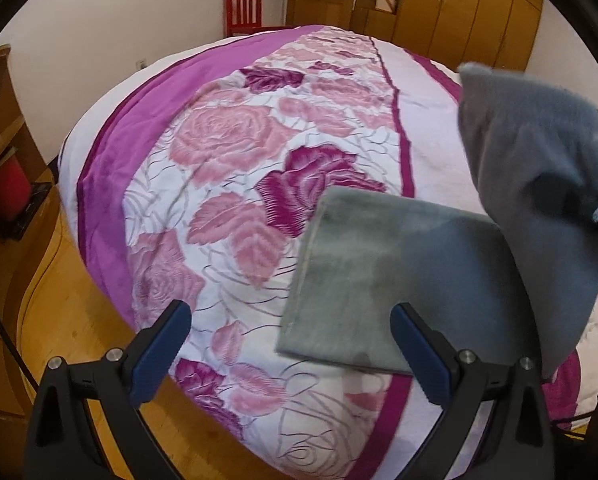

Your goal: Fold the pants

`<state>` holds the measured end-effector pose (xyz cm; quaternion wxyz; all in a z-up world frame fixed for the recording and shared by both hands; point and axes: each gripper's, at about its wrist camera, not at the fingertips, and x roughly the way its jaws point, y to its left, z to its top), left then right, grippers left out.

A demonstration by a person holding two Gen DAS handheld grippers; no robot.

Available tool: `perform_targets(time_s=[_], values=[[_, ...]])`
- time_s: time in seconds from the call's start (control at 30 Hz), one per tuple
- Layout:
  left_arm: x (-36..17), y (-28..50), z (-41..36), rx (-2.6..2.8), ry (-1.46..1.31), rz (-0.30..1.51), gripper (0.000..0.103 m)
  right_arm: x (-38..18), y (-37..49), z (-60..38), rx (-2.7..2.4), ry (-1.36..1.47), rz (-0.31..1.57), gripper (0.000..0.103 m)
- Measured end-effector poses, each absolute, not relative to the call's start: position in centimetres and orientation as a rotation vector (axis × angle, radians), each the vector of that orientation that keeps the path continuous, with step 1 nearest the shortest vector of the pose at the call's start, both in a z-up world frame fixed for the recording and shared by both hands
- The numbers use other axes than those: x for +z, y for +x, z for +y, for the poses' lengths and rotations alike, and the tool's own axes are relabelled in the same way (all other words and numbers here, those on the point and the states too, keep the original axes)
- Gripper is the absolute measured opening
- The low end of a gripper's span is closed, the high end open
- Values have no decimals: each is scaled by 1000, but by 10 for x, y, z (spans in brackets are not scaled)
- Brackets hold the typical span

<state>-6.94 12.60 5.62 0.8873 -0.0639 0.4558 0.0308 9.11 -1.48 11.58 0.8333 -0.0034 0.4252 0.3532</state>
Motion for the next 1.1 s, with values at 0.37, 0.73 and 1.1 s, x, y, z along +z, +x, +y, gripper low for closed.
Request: perform_targets(time_s=[0.37, 0.73, 1.1], values=[[41, -72, 141, 119, -150, 977, 102, 68, 94, 10, 783, 29, 1064, 31], [68, -80, 135, 110, -147, 923, 102, 95, 76, -44, 735, 55, 981, 32], [67, -67, 96, 41, -97, 951, 102, 72, 64, -106, 600, 119, 1056, 32]])
